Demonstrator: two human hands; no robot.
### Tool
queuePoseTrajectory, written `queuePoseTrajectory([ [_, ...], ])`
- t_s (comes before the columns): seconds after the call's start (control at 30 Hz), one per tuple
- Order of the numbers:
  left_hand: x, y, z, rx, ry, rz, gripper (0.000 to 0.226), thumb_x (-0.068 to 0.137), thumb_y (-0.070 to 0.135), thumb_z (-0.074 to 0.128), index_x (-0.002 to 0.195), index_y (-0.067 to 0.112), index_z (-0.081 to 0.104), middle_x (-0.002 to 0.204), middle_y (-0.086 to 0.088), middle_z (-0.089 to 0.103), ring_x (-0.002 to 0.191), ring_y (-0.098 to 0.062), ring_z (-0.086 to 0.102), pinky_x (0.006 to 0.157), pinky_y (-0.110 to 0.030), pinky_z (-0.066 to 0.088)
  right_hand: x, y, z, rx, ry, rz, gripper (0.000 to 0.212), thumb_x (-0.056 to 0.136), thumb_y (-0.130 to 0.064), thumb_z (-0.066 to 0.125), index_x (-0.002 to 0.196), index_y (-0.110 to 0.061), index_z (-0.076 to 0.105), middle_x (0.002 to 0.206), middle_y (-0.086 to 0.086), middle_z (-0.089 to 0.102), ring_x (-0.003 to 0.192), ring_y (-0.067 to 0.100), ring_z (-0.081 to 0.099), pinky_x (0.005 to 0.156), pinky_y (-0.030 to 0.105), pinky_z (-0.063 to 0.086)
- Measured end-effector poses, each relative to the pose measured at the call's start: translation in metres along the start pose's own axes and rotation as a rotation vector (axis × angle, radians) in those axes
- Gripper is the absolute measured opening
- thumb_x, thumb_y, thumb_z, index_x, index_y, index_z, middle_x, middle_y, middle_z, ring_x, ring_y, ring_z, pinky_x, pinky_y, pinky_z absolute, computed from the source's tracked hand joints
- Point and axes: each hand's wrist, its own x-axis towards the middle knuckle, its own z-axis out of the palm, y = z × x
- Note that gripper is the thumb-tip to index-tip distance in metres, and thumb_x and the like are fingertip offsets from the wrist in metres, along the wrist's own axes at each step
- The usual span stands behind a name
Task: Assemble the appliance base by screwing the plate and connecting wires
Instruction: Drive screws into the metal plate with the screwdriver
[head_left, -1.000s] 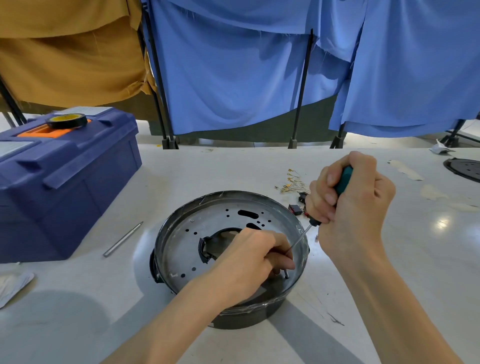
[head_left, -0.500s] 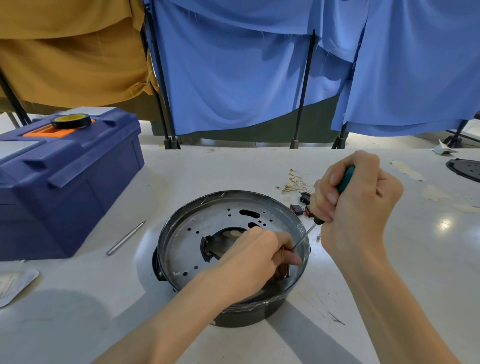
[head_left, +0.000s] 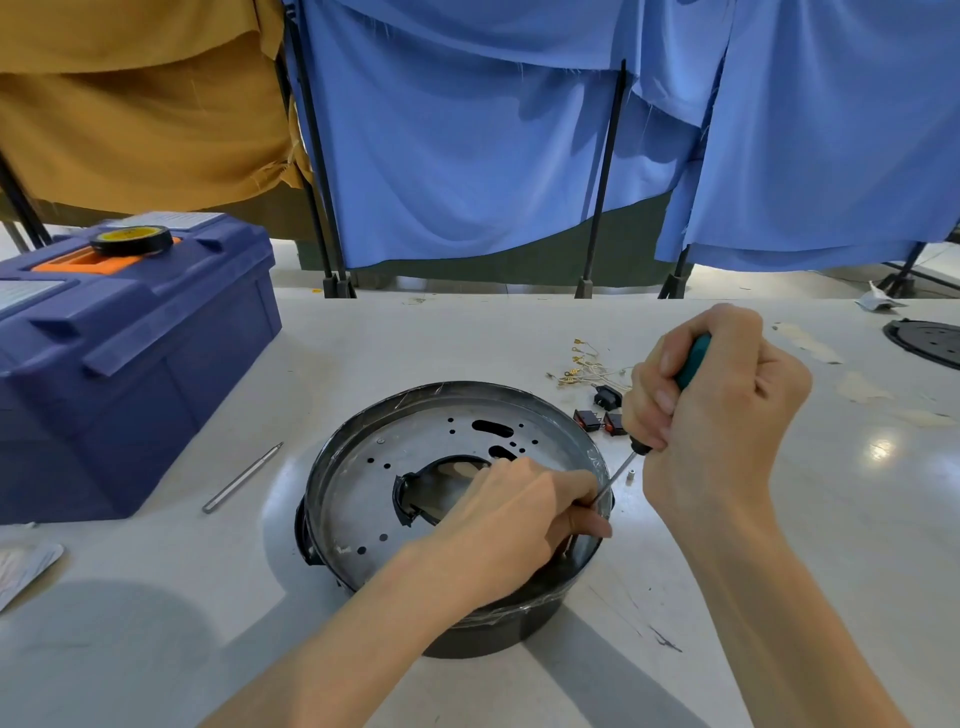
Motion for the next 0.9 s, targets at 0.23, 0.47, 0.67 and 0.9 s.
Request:
queuePoseTrajectory([
  [0.23,-0.002,-0.002,0.004,-0.082,-0.014,-0.023,0.021,0.091,0.044,0.061,0.081,0.026,0.062,0.054,0.011,0.050,0.063,-0.012,0.044,0.058,-0.023,0.037,0.000,0.004,-0.004,-0.009,0.003,0.037,0.034,0.077,-0.013,0.039,0.043,-0.014,0.037,0.040,0.003,0.024,0.036,0.016,0.014,0.044,0.016,0.021],
  [0.47,-0.007,-0.007,-0.001,-0.241,-0.030,-0.127,0.013,0.090,0.028,0.066,0.078,0.024,0.064,0.074,0.002,0.065,0.066,-0.010,0.057,0.069,-0.037,0.051,-0.010,0.016,0.005,-0.005,-0.102,0.032,0.035,0.082,-0.011,0.038,0.047,-0.009,0.036,0.039,0.001,0.027,0.036,0.016,0.016,0.042,0.016,0.021],
  [0.67,-0.007,-0.004,-0.006,-0.335,-0.055,-0.167,0.008,0.084,0.015,0.074,0.077,0.010,0.071,0.083,0.003,0.059,0.075,-0.017,0.060,0.073,-0.040,0.052,-0.010,0.016,0.008,0.016,-0.259,0.090,0.041,0.086,-0.015,0.040,0.045,-0.012,0.044,0.039,0.001,0.030,0.034,0.015,0.018,0.041,0.016,0.021],
  [0.9,-0.006,-0.006,-0.007,-0.488,-0.102,-0.296,0.015,0.083,-0.007,0.068,0.079,0.007,0.072,0.080,-0.009,0.069,0.057,-0.018,0.065,0.060,-0.035,0.061,-0.009,0.018,0.006,0.002,-0.263,0.098,0.043,0.088,-0.017,0.039,0.045,-0.015,0.045,0.038,0.001,0.030,0.033,0.014,0.018,0.041,0.016,0.021],
])
